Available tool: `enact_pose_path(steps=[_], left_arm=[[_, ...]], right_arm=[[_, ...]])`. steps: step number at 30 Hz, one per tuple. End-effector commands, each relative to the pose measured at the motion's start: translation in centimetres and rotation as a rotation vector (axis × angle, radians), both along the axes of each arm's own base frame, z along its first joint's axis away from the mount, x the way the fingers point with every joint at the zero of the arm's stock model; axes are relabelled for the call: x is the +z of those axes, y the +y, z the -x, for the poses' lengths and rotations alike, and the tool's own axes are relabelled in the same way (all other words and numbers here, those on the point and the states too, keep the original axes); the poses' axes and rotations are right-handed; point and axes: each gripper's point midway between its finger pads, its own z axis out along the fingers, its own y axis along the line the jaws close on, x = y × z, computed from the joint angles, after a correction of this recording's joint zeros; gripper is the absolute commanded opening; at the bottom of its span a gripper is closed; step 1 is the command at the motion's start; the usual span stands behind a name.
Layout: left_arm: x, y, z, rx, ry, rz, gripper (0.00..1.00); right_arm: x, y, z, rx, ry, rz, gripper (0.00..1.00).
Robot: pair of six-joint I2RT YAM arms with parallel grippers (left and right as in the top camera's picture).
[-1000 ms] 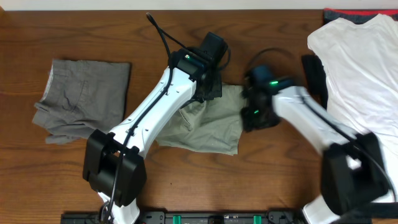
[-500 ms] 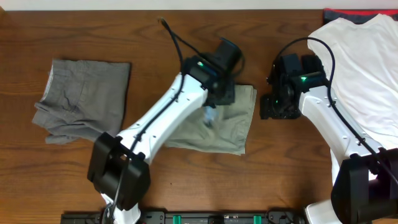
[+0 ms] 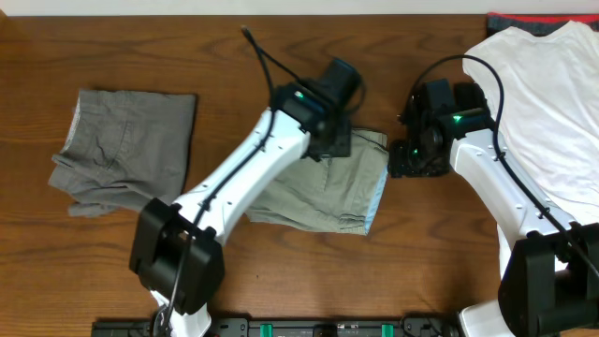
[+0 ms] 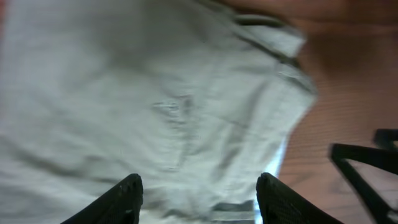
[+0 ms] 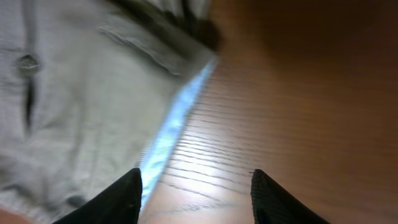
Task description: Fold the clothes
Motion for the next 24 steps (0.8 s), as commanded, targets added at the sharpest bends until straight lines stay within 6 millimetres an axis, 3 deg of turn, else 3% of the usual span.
enact_pose_path(steps=[1,2,4,5,6,8,13,18,21,24], left_arm=[[0.1,2.9,-1.3,-0.034,-0.001,-0.049,0.61],[-0.1,3.7,-1.4,-0.045,0.008,-0.062,0.6],[-0.6,5.3,-1.5,-0.077,0.022,-0.088,0.44],[-1.1,5.9,-1.5,-0.097,0.029,-0.098,0.26],[-1.7,6.5,-1.4,-0.131,0.037,-0.113,0.15],[-3.1,7.1,-0.7,-0.197,0.071,-0.12,0.06],[-8.1,7.0,1.3,-0.332,0.122,-0.096,0.06],[-12.9,8.9,3.2,-0.308,0.198,-0.126,0.06],[-13.9,10.2,4.0,-0.278,0.238,-0.135,0.06],[-13.6,11.0,3.9,-0.255,0.25,-0.135,0.06]], right_arm=[[0.1,3.1,0.8,0.135,0.009,-0.136,0.46],[0.0,3.5,0.9,0.144,0.01,-0.146,0.42],[-0.6,4.3,1.4,0.168,0.016,-0.16,0.33],[-1.0,5.0,1.7,0.187,0.015,-0.174,0.27],[-1.6,5.7,2.1,0.206,0.017,-0.188,0.21],[-3.0,6.7,3.1,0.234,0.019,-0.212,0.17],[-6.8,5.8,4.2,0.129,0.019,-0.181,0.16],[-8.9,3.9,5.3,0.049,0.041,-0.147,0.15],[-10.0,1.4,5.6,-0.028,0.05,-0.04,0.14],[-10.1,0.2,5.7,-0.06,0.058,-0.002,0.12]])
